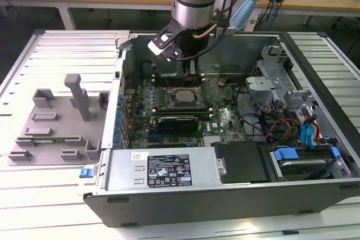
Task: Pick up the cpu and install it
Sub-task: 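Close the cpu cover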
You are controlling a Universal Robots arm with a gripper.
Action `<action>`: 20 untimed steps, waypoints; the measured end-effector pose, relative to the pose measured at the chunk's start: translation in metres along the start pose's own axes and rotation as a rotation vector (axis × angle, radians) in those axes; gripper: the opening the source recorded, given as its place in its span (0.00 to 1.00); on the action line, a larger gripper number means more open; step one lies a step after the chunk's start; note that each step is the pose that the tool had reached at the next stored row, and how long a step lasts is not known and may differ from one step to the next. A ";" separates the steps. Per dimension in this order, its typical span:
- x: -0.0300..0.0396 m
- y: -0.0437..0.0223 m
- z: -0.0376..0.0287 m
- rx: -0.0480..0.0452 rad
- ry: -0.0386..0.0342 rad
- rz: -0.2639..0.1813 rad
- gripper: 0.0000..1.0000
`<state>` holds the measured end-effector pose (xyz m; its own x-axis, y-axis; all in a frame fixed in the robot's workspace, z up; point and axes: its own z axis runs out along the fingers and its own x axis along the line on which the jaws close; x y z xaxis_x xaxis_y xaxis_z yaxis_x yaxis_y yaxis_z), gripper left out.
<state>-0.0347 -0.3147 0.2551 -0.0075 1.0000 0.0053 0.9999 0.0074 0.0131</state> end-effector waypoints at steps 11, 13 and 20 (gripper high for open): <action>0.0000 0.0089 -0.0193 0.0001 -0.0001 0.000 0.11; 0.0000 0.0114 -0.0193 0.0001 -0.0001 0.000 0.11; -0.0001 0.0297 -0.0190 0.0001 -0.0001 0.000 0.11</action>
<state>-0.0053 -0.3147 0.2745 -0.0075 1.0000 0.0052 0.9999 0.0075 0.0130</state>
